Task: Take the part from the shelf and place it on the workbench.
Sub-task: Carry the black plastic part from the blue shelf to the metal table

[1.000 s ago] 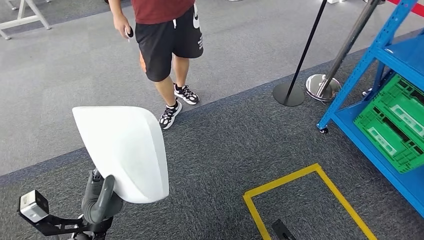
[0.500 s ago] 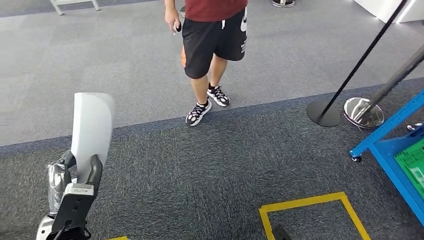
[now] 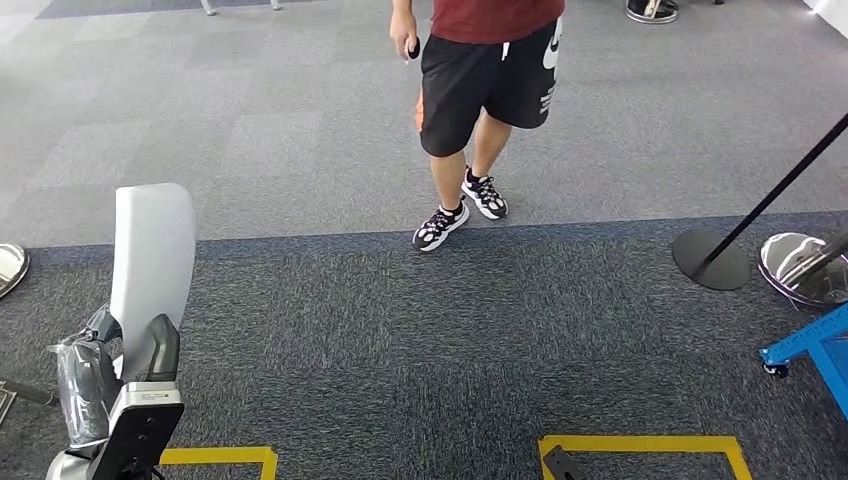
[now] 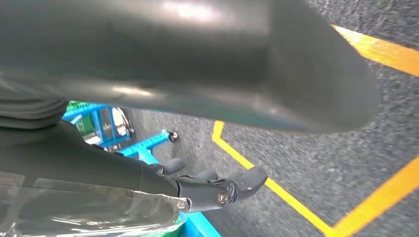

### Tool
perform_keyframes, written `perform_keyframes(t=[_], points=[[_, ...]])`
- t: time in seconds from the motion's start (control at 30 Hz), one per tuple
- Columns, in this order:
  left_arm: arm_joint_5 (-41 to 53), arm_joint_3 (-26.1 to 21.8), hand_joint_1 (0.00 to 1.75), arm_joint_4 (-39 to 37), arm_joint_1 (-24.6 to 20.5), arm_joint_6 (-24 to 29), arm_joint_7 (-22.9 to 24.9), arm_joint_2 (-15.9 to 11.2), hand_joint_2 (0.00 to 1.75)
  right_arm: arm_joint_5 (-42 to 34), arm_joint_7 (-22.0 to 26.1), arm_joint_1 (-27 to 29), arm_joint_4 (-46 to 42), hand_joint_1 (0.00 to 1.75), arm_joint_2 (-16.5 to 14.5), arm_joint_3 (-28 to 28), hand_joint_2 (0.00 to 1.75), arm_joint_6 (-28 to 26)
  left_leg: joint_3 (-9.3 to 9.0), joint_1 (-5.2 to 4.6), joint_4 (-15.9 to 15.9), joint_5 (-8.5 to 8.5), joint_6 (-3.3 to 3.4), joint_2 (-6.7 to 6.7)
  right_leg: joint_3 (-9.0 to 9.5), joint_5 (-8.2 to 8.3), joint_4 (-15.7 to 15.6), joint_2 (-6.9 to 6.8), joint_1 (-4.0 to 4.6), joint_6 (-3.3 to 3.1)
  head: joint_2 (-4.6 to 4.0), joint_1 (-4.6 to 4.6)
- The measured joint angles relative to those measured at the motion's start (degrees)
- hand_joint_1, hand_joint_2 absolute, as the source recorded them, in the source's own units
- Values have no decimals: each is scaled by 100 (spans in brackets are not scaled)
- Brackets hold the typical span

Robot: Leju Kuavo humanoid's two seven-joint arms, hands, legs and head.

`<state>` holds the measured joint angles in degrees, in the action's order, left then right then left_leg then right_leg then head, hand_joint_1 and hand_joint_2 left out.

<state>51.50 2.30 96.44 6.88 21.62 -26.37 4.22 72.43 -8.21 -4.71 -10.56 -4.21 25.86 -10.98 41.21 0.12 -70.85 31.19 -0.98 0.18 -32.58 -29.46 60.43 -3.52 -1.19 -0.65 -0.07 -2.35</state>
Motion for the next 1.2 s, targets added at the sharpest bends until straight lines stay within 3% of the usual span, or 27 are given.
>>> perform_keyframes(t=[0.07, 0.13, 0.2, 0.23, 0.3, 0.37, 0.43, 0.47, 0.5, 0.53, 0.6, 0.63, 0.7, 0.73, 0.8, 0.87, 0.93, 0.97, 1.03, 1.1, 1.17, 1.2], points=[[4, 12, 175, 45, -4, 7, 5, -26, 175, 1, -5, -7, 0, 0, -13, 0, 0, 17, -436, -59, 819, -320, 58, 248, 47, -39, -1, -124, 15, 28, 0, 1], [-9, 25, 175, 78, -19, 27, 10, -48, 175, -4, -5, -9, 0, 0, -29, 1, 0, 29, -638, -131, 1202, -388, 106, 396, 87, -76, -12, -233, 22, 77, 0, 5], [-54, 41, 175, 89, -24, 55, 21, -84, 175, -13, -3, -17, -2, 0, -61, 3, 0, 36, -671, -155, 1259, -387, 156, 274, 147, -101, -49, -348, 9, 135, 0, 4], [-87, 55, 175, 90, -27, 73, 28, -105, 175, -18, -2, -24, -3, 0, -79, 5, 0, 34, -713, -143, 1304, -407, 186, 207, 175, -128, -40, -317, -3, 162, 0, 8], [-148, 97, 175, 83, -70, 106, 39, -133, 175, -27, -7, -33, -6, 0, -103, 11, 0, 24, -804, -95, 1388, -458, 253, 71, 85, -312, 255, -47, -15, 198, 0, 21], [-179, 151, 175, 63, -112, 119, 47, -138, 175, -37, -17, -12, -5, 0, -104, 19, 0, 17, -815, -71, 1399, -468, 285, -83, -273, -618, 968, 247, -17, 216, 0, 49], [-185, 190, 175, 36, -116, 119, 55, -143, 175, -43, -25, 21, -4, 0, -91, 27, 0, 14, -820, -62, 1395, -459, 286, -263, -604, -721, 1479, 320, -19, 238, 0, 66], [-186, 202, 175, 21, -116, 120, 60, -146, 175, -43, -25, 28, -5, 0, -88, 30, 0, 13, -826, -54, 1389, -453, 279, -349, -642, -620, 1448, 329, -23, 246, 0, 66], [-186, 212, 175, 9, -117, 120, 63, -150, 175, -43, -25, 30, -5, 0, -86, 31, 0, 13, -833, -40, 1375, -441, 260, -435, -573, -423, 1196, 352, -31, 253, 0, 65], [-186, 223, 175, 0, -120, 120, 63, -152, 175, -42, -25, 30, -6, 0, -85, 31, 0, 12, -834, -22, 1346, -418, 230, -516, -431, -192, 803, 438, -50, 267, 0, 67], [-186, 243, 175, -12, -131, 120, 66, -159, 175, -41, -24, 28, -2, 0, -89, 30, 0, 11, -791, -5, 1250, -356, 146, -671, -180, 74, 177, 675, -86, 283, 0, 70], [-187, 250, 175, -16, -136, 119, 68, -163, 175, -42, -24, 28, 0, 0, -91, 30, 0, 11, -761, 1, 1219, -337, 107, -735, -124, 99, 47, 749, -88, 267, 0, 69], [-195, 257, 175, -19, -134, 118, 79, -178, 175, -41, -25, 24, 2, 0, -93, 33, 0, 8, -718, 22, 1217, -339, 54, -839, -110, 83, 41, 680, -69, 187, 0, 64], [-202, 260, 175, -20, -128, 118, 88, -190, 175, -39, -26, 21, 2, 0, -93, 37, 0, 4, -708, 26, 1210, -335, 34, -804, -104, 87, 33, 626, -64, 152, 0, 64], [-211, 265, 175, -20, -131, 119, 119, -210, 175, -19, -24, 20, 1, 0, -92, 45, 0, -12, -580, 16, 976, -200, 0, -522, -80, 87, 15, 499, -65, 84, 0, 32], [-202, 272, 175, -19, -115, 119, 163, -216, 175, 10, -26, 45, 2, 0, -91, 51, 0, -23, -232, 7, 319, 109, -26, -177, -61, 63, 12, 350, -38, 33, 0, -1], [-182, 276, 175, -18, -51, 101, 214, -217, 175, 37, -35, 63, 2, 0, -85, 55, 0, -25, 101, 11, -285, 300, -34, -74, -55, 37, 13, 188, -17, 9, 0, -4], [-172, 276, 175, -16, -19, 85, 234, -219, 175, 49, -40, 62, 2, 0, -81, 57, 0, -22, 132, 10, -318, 254, -30, -61, -47, 25, 13, 112, -11, 6, 0, -5], [-161, 275, 175, -2, 10, 51, 266, -223, 175, 63, -51, 50, 1, 0, -84, 59, 0, -1, -157, -6, 249, -78, 2, 43, -6, -7, 12, -30, -3, 16, 0, -5], [-160, 275, 175, 27, 3, 23, 285, -226, 175, 76, -60, 34, 1, 0, -90, 59, 0, 35, -552, -66, 969, -316, 61, 331, 51, -47, 2, -151, 8, 51, 0, 1], [-161, 275, 175, 51, -4, -3, 296, -232, 175, 87, -74, 21, 1, 0, -101, 60, 0, 58, -681, -127, 1216, -328, 108, 459, 104, -76, -24, -266, 5, 106, 0, 4], [-164, 274, 175, 61, -1, -11, 300, -240, 175, 93, -79, 14, 0, 0, -114, 60, 0, 63, -685, -136, 1242, -337, 127, 390, 139, -85, -48, -333, -1, 138, 0, 3]])
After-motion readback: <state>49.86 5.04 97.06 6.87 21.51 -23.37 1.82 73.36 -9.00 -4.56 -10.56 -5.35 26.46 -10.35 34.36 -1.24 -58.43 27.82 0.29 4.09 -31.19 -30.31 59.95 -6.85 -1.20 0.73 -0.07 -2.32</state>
